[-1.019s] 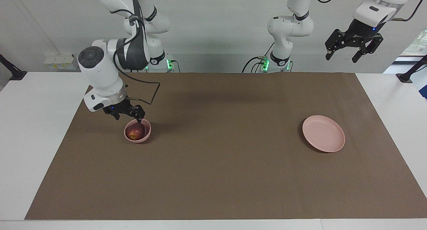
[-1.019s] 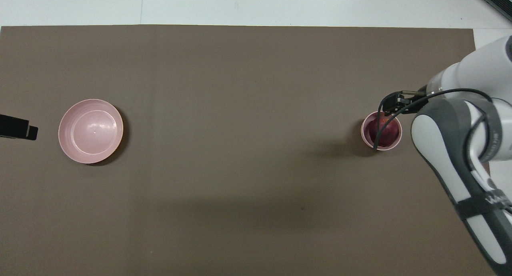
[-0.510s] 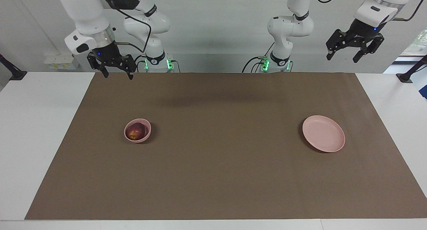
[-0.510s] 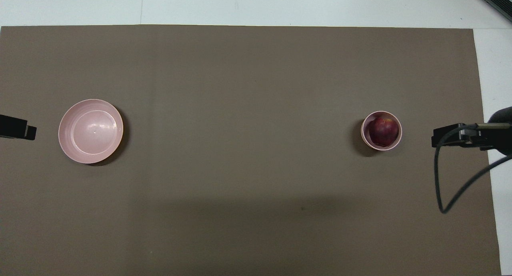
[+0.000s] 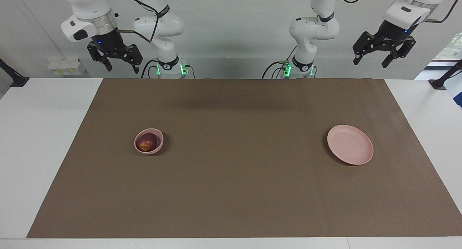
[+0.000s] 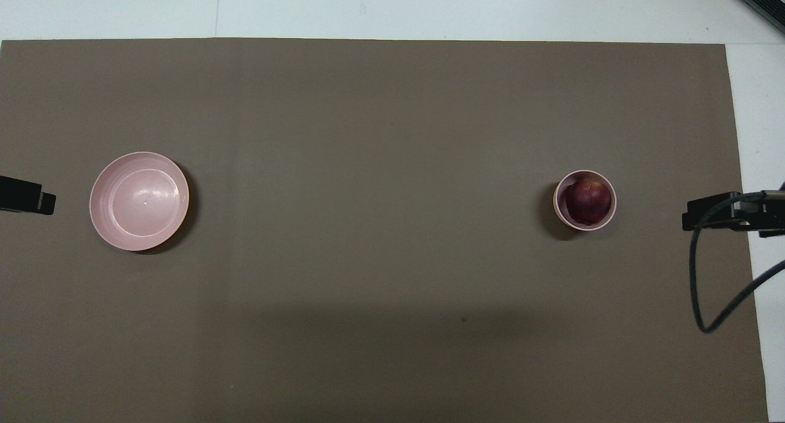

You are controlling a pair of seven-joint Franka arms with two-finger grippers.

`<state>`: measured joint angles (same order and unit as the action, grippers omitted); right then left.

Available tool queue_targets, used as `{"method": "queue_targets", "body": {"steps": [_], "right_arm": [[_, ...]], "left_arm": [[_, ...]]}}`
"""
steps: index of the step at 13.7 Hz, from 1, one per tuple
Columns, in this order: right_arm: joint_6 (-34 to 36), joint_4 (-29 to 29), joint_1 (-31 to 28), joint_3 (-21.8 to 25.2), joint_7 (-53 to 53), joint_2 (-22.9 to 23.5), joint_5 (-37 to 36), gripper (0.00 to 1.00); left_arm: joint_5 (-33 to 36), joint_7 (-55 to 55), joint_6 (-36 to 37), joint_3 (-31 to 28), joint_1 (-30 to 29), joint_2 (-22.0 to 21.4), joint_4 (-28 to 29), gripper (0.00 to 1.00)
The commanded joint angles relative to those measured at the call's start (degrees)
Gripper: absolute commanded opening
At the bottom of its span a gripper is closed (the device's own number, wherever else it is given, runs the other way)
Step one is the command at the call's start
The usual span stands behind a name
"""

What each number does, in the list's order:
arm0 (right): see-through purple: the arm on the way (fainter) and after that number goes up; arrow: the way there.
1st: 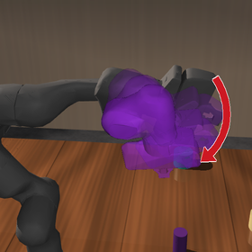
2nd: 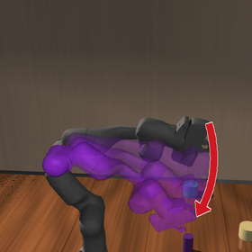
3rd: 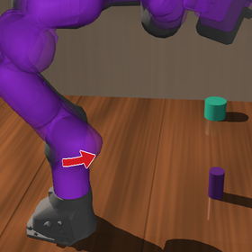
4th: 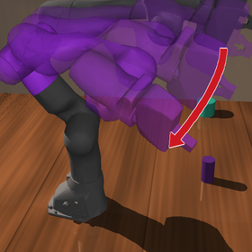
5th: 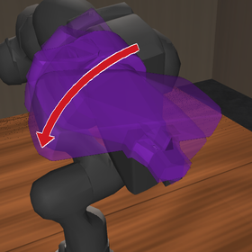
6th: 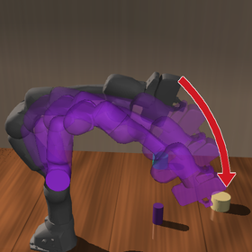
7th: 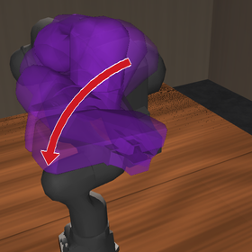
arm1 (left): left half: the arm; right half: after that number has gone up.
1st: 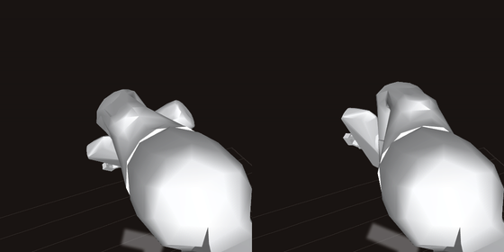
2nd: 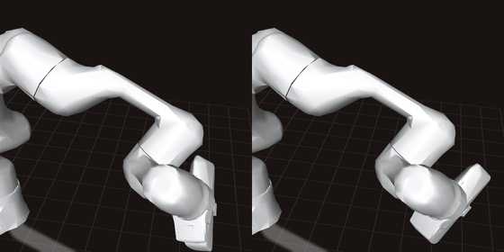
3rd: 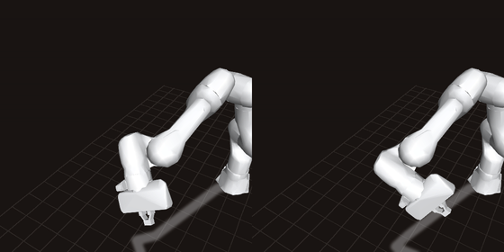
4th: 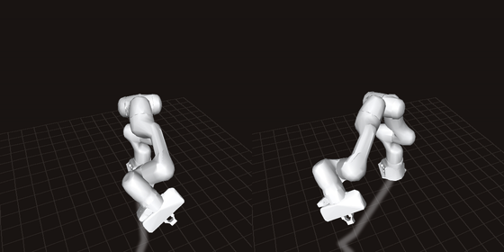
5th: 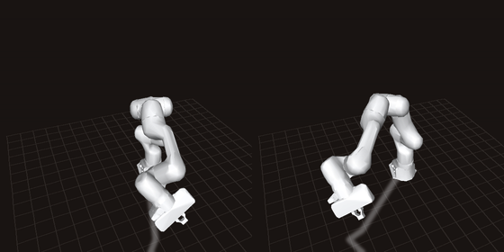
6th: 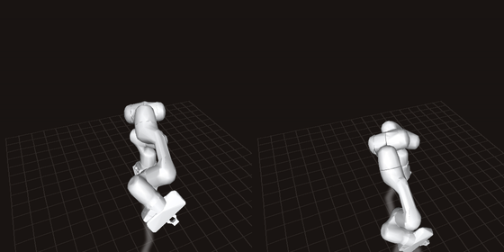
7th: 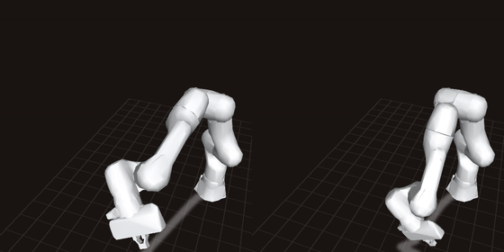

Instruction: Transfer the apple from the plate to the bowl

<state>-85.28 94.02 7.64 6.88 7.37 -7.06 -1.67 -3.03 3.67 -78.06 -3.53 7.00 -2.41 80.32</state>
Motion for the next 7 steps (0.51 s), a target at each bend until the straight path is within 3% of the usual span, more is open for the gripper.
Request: {"method": "queue_targets", "body": {"steps": [1, 7], "right_arm": [[2.74, -5.07, -1.22, -0.37, -1.75, 2.40, -0.08, 1.00], [1.78, -4.46, -5.53, -4.77, -1.75, 2.05, 0.97, 1.00]], "left_arm": [[-0.14, 0.55, 0.45, -0.08, -0.06, -0.14, -0.60, 1.00], [-0.23, 0.55, 0.71, 0.01, 0.03, -0.23, -0.60, 1.00]]}}
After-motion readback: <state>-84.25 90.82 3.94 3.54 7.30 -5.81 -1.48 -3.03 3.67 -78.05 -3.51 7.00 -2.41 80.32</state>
